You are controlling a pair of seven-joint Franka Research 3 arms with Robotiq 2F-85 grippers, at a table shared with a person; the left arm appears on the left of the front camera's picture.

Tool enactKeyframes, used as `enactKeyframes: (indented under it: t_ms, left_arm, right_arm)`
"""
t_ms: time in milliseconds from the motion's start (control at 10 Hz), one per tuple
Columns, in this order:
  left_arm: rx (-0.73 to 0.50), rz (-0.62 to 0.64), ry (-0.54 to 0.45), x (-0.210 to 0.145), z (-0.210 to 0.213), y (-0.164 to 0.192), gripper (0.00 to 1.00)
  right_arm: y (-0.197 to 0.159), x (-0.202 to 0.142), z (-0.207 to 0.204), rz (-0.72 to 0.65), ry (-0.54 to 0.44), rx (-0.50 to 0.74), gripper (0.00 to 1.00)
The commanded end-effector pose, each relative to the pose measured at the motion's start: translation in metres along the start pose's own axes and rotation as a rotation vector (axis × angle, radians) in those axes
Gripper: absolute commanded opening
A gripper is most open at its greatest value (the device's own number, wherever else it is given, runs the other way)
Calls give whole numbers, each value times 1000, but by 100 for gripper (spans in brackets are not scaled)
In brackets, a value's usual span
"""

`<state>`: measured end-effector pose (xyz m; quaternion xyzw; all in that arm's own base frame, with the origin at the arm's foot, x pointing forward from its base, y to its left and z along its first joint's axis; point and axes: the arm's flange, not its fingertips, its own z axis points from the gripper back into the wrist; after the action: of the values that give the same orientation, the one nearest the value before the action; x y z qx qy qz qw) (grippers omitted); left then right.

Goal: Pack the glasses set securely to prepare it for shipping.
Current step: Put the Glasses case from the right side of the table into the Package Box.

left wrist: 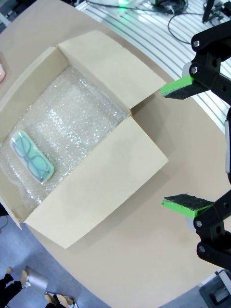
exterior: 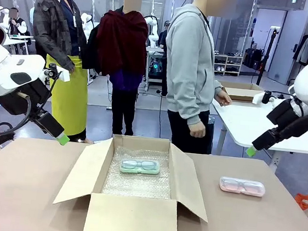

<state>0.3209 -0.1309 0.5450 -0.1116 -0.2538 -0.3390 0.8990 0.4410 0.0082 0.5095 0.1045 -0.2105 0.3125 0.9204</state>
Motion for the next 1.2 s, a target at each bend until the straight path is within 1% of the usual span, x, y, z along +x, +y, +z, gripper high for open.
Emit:
enactKeyframes:
  t_ms: [0, 200, 300, 400, 500, 600, 700, 800, 900, 1000, 1100]
  left_arm:
    - [-5, -2, -13, 0, 0, 1, 100]
    - [-5, -2, -13, 0, 0, 1, 100]
    - [-5, -2, -13, 0, 0, 1, 100]
    - [-5, -2, -13, 0, 0, 1, 100]
    - [-5, -2, -13, 0, 0, 1, 100]
    - [-5, -2, -13, 0, 0, 1, 100]
    - [-5, -2, -13, 0, 0, 1, 100]
    - [-5, -2, -13, 0, 0, 1, 100]
    - [-5, -2, -13, 0, 0, 1, 100]
    - [-5, -2, -13, 0, 0, 1, 100]
    - [-5, -2, -13, 0, 0, 1, 100]
  right_arm:
    - [-21, 16, -5, -56, 17, 25, 100]
    - [-48, 30, -21, -61, 61, 4, 100]
    - [-61, 38, -26, -32, 90, 38, 100]
    - [-72, 44, -30, 13, 130, 33, 100]
    - [-80, 45, -38, 118, 178, 79, 100]
    - [-85, 45, -46, 264, 224, 124, 100]
    - [-90, 45, -50, 472, 297, 135, 100]
    - [-94, 45, -56, 590, 329, 162, 100]
    - [-97, 47, -69, 674, 372, 141, 100]
    - [-94, 48, -84, 730, 391, 90, 100]
    - [-93, 48, -96, 748, 384, 43, 100]
